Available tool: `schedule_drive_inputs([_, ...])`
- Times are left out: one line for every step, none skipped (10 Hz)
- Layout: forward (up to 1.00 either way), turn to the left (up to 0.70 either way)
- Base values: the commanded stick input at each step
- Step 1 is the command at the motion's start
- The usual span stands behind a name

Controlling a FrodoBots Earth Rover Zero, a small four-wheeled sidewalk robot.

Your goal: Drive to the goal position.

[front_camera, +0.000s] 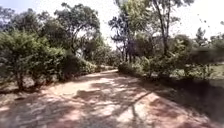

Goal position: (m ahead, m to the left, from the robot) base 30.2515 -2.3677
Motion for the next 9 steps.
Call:
schedule_drive_inputs([0.50, 0.00])
schedule_drive_inputs([0.50, 0.00])
schedule_drive_inputs([0.50, 0.00])
schedule_drive_inputs([0.50, 0.00])
schedule_drive_inputs([0.50, 0.00])
schedule_drive_inputs([0.50, 0.00])
schedule_drive_inputs([0.50, 0.00])
schedule_drive_inputs([0.50, 0.00])
schedule_drive_inputs([0.50, 0.00])
